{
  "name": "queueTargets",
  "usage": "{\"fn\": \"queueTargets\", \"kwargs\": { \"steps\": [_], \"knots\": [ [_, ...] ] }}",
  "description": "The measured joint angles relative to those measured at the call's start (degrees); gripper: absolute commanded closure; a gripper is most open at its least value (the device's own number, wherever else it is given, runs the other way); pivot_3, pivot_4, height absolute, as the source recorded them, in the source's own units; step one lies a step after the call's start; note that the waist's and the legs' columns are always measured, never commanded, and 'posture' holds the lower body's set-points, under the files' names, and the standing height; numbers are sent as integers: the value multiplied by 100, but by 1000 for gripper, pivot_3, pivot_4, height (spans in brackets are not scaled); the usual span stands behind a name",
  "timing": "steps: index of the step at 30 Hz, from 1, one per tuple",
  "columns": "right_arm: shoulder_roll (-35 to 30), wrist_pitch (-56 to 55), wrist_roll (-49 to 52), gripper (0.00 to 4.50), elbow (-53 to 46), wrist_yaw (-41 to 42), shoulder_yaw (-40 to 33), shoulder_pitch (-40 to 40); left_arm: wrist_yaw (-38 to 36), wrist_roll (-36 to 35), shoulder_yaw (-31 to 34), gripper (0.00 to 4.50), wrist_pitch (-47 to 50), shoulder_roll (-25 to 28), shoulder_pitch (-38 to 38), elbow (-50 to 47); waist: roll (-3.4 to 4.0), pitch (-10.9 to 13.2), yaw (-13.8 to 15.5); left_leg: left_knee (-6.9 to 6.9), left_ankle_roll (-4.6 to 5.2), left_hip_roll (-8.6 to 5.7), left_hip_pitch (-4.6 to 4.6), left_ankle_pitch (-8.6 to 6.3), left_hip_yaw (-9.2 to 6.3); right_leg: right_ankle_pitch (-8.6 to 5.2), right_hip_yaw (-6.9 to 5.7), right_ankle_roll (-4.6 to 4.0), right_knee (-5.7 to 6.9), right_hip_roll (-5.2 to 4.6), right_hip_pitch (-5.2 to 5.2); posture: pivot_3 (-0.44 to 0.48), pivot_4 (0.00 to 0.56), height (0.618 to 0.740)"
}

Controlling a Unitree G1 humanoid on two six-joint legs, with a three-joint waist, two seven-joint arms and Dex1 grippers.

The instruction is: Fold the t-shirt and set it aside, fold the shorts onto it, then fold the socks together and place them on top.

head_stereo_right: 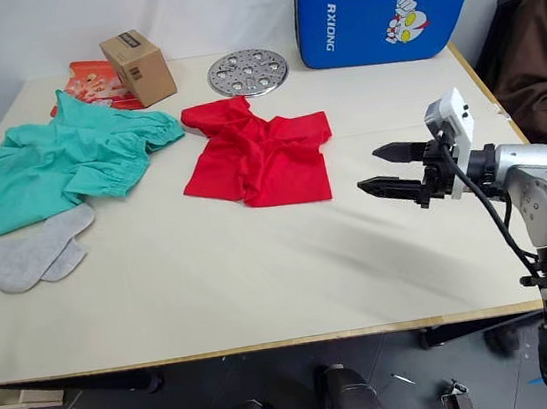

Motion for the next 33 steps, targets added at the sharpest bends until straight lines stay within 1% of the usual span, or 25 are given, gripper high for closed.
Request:
{"fn": "queueTargets", "kwargs": {
  "steps": [6, 12, 19, 22, 26, 28, 30, 31, 33],
  "knots": [
    [0, -4, -6, 20, -59, -27, 1, 29, 44, -49, -17, 0, 63, 11, -106, 13, 2, 1, -16, -4, -2, 2, 0, -1, 3, 1, 0, -1, 3, 2, 0, 0, 150, 740],
    [2, 16, 3, 20, -351, -170, -6, 264, 13, 94, -195, 0, 13, 111, -289, 382, 3, 2, -4, 3, -1, 1, 4, -2, 1, 1, -1, -2, 3, 0, -2, 0, 150, 740],
    [2, 10, 10, 20, -497, -359, -55, 439, -115, 159, -354, 0, 6, 397, -492, 437, 4, 2, -10, -1, -3, 2, 6, -3, 2, 1, -1, -2, 4, 0, -3, 0, 150, 740],
    [1, -14, -12, 20, -591, -428, -54, 480, -267, 164, -590, 0, 14, 505, -584, 436, 6, 4, -6, 1, -4, 2, 7, -3, 2, 1, -1, -2, 6, 0, -3, 0, 150, 740],
    [4, -114, -123, 20, -829, -516, -7, 485, -636, 133, -1351, 0, 182, 855, -1014, 342, 6, 4, 4, 7, -5, 1, 6, -3, 1, 2, -1, -3, 10, -1, -1, 0, 150, 740],
    [60, -124, -233, 20, -921, -575, 151, 450, -920, 165, -1988, 0, 262, 1152, -1476, 361, 6, 4, 16, 11, -6, 1, 6, -2, 1, 2, -2, -3, 12, -2, 0, 0, 150, 740],
    [230, -116, -375, 20, -922, -689, 397, 357, -1228, 242, -2701, 0, 262, 1406, -2075, 430, 7, 4, 6, 16, -10, 0, 3, -1, 2, 2, -2, -3, 13, -2, 0, 0, 150, 740],
    [325, -110, -485, 20, -894, -754, 562, 287, -1417, 347, -3135, 0, 251, 1519, -2529, 565, 9, 5, 4, 19, -35, 0, 1, 13, 3, 3, -2, -3, 16, -2, -2, 0, 150, 740],
    [489, -140, -701, 20, -792, -832, 855, 107, -1720, 613, -3858, 0, 197, 1608, -3403, 991, 13, 7, -1, 21, -38, -2, -2, 15, 6, 3, -2, -3, 19, -1, -3, 0, 150, 740]
  ]
}}
